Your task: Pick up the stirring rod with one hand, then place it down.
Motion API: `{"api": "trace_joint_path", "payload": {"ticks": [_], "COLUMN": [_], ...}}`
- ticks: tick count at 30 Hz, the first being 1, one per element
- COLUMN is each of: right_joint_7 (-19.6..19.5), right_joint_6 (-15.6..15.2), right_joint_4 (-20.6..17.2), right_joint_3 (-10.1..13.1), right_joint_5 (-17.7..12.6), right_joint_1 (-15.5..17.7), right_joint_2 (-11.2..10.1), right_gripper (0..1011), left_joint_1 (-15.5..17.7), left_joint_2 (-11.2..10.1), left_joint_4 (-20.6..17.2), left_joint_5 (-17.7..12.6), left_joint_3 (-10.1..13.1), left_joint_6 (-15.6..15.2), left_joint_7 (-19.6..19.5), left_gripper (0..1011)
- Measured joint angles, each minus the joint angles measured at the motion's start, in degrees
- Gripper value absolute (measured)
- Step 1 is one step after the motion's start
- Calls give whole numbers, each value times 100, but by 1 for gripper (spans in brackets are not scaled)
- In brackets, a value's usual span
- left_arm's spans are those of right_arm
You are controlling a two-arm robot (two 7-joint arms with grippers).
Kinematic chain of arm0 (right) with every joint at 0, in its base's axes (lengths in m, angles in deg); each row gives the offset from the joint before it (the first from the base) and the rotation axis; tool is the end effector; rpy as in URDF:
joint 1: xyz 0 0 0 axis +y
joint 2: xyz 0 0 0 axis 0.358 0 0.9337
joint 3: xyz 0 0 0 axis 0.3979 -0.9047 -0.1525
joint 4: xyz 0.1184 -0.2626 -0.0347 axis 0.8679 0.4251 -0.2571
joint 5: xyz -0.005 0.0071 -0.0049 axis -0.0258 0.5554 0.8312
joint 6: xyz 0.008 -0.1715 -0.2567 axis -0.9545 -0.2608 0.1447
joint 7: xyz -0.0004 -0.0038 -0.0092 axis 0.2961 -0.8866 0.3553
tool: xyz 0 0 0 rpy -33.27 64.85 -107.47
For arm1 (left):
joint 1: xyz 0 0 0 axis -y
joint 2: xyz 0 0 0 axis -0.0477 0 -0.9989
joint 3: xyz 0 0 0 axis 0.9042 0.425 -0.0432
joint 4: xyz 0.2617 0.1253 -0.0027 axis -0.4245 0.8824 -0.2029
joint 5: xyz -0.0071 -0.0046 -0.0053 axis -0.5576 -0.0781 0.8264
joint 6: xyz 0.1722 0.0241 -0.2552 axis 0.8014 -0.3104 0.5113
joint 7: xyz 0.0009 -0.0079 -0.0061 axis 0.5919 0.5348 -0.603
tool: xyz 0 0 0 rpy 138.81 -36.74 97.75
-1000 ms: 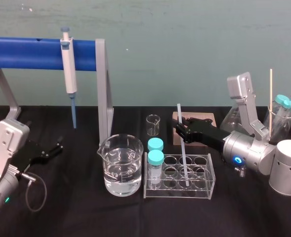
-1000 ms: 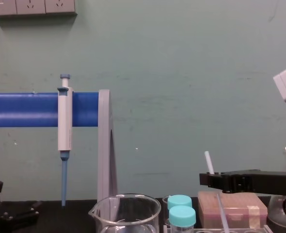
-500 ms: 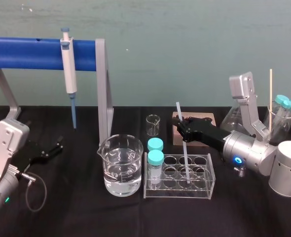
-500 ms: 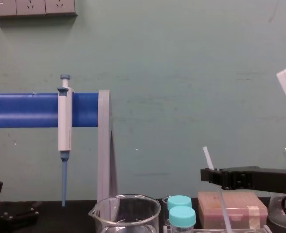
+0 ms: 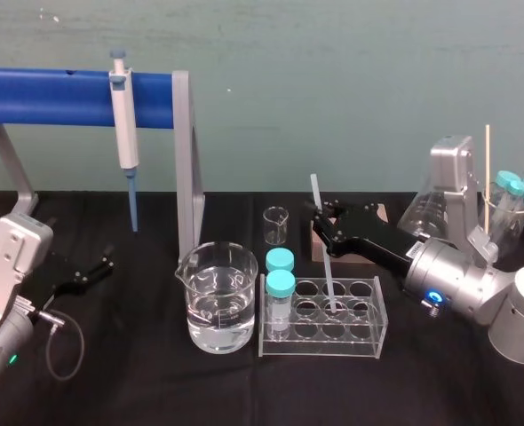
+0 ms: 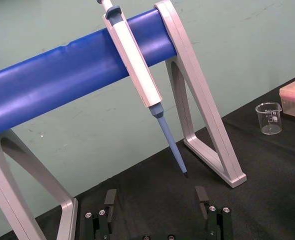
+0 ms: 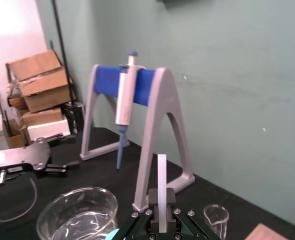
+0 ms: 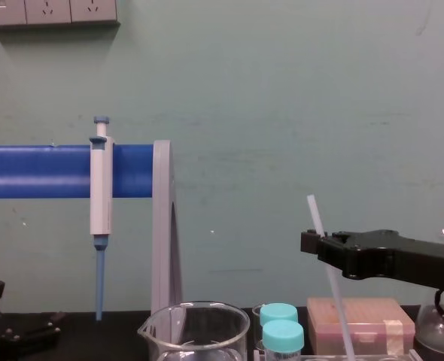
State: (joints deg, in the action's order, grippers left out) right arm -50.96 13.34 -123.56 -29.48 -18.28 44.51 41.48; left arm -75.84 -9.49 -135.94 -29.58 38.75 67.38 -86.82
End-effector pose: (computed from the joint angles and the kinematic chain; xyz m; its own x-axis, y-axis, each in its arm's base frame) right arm 0.4278 -0.0314 -0.2577 0.7525 -0.6585 -0.0089 0.6586 0.7525 0.0030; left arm 0.3582 0.0825 -0.3024 0.2925 0.8802 0.3737 -0.9552 0.2874 0.0705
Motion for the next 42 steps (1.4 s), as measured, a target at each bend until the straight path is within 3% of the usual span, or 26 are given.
{"api": "trace_joint_path", "payload": {"ticks": [7,13,23,42], "right_joint_7": [107,21,-185,-242], "right_joint_6": [442,681,738,798], "right_joint_4": [-126,-382,-804,-934], "right_joint_3": [26,253,655,779], "right_joint_5": [124,115,-37,56], "right_joint_1": [105,139,80,115], "right_joint_2": [-73,-78,-121,-133], "right_gripper": [79,79,79,79], "left_joint_1": [0,0,0,0], "left_joint_2": [0,0,0,0], "left_joint_4": [0,0,0,0], "left_joint_5": [0,0,0,0], "left_joint_3": [0,0,0,0], "left_joint_6": [0,0,0,0], "left_joint_7": [0,0,0,0], "left_gripper": [1000,1000,1000,1000]}}
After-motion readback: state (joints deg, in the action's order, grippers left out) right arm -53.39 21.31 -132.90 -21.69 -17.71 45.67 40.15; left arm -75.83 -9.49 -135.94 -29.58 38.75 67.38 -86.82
